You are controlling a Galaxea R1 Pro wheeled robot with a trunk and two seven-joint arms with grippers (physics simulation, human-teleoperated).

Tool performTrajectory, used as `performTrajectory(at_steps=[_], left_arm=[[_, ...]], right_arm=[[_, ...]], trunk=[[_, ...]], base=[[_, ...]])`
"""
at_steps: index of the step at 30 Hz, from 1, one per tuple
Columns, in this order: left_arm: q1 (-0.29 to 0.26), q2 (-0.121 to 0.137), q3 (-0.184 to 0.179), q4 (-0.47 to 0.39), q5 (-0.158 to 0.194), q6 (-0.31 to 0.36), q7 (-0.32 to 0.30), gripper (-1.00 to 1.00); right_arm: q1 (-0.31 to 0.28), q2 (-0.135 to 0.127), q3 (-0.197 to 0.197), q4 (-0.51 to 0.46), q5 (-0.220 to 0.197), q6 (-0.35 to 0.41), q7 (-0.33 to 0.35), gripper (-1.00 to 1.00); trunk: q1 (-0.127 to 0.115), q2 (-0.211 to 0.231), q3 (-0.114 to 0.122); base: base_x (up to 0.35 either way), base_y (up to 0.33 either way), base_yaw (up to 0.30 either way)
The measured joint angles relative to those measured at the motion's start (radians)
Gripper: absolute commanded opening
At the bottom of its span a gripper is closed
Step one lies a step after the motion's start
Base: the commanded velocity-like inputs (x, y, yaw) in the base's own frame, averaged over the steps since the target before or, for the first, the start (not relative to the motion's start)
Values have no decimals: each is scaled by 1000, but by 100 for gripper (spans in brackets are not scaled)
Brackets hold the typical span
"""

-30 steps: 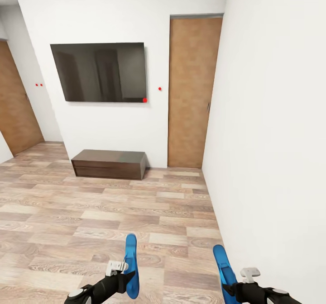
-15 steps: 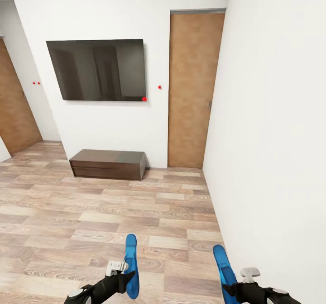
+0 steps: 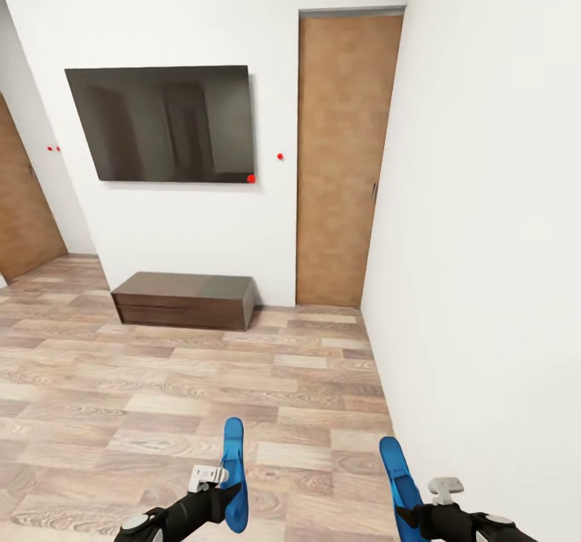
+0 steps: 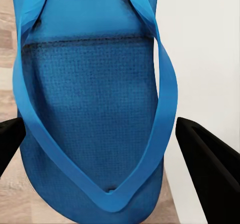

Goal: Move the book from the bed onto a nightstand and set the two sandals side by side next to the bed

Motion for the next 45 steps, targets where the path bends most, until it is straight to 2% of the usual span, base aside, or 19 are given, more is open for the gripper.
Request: performTrajectory(at_steps=[16,45], left_arm=[[0,0,0,0,0,0,0,-100],[0,0,0,0,0,0,0,-100]], right_arm=[[0,0,0,0,0,0,1,-100],[0,0,0,0,0,0,0,-100]], trunk=[[0,0,0],[0,0,-7]], base=[[323,-91,9],[324,33,164]])
